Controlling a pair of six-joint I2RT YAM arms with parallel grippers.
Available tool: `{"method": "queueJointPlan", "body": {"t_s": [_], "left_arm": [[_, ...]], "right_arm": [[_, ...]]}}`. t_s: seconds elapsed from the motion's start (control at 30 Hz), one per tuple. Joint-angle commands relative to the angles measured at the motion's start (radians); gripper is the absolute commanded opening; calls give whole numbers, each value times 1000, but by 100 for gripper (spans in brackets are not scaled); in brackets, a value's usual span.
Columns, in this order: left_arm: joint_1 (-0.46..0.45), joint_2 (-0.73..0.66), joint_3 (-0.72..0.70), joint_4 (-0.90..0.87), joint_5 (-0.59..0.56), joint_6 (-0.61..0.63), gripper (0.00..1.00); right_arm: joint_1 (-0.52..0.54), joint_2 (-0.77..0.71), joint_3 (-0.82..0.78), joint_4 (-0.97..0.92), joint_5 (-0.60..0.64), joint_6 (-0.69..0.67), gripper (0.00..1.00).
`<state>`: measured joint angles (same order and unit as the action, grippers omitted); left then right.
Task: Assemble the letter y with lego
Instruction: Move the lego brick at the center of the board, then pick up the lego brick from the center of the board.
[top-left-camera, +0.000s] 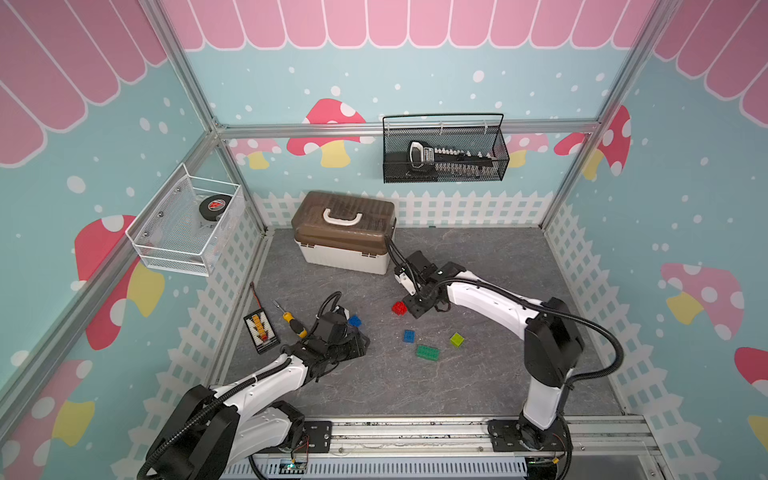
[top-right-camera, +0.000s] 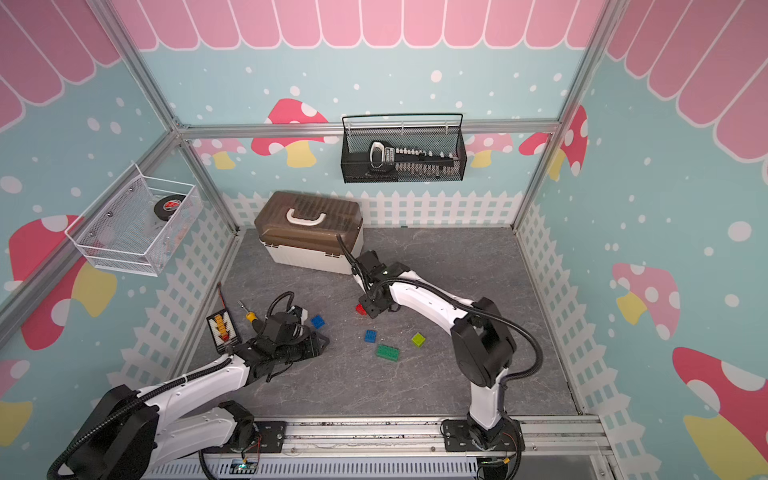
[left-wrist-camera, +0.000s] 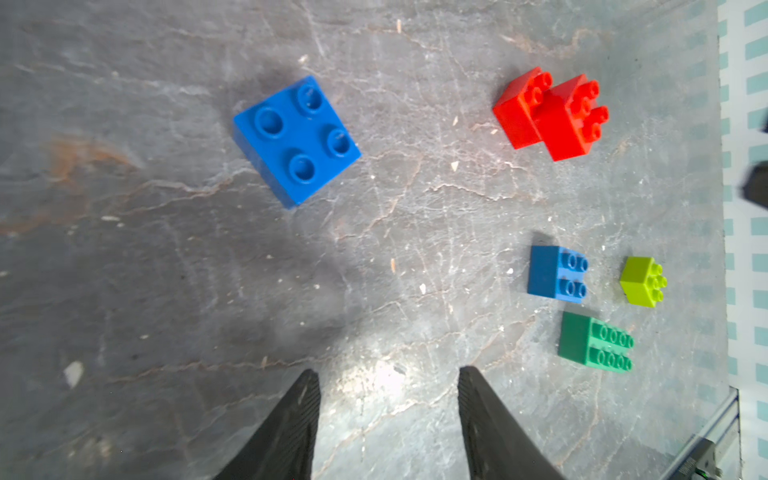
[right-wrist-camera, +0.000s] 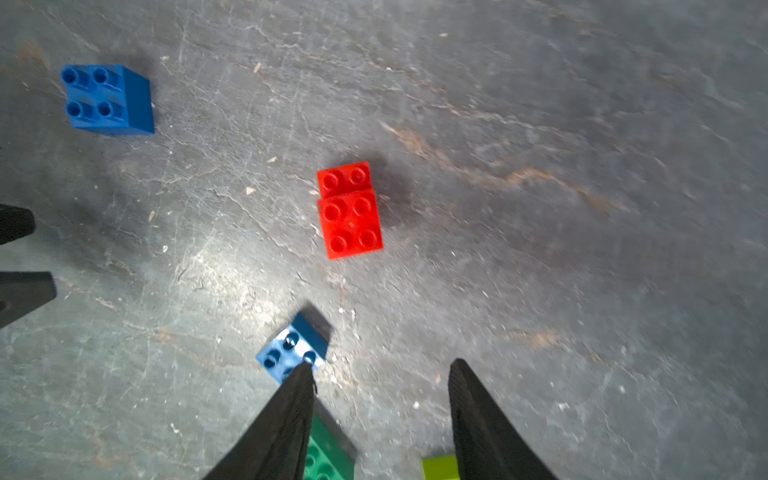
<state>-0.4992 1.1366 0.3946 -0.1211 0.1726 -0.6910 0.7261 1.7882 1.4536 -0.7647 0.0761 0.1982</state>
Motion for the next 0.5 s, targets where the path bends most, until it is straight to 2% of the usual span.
{"method": "queueJointPlan", "body": {"t_s": [0.0, 0.23, 0.47], "left_arm": [[-16, -3, 42, -13, 21, 14, 56], [-62, 46, 65, 20, 33, 15, 57], [-103, 92, 90, 39, 36, 17, 57]], "right_arm": [[-37, -88, -116, 16, 17, 40, 54], [-119, -216, -364, 56, -3, 96, 57], [-155, -262, -489, 91, -39, 130, 60]]}}
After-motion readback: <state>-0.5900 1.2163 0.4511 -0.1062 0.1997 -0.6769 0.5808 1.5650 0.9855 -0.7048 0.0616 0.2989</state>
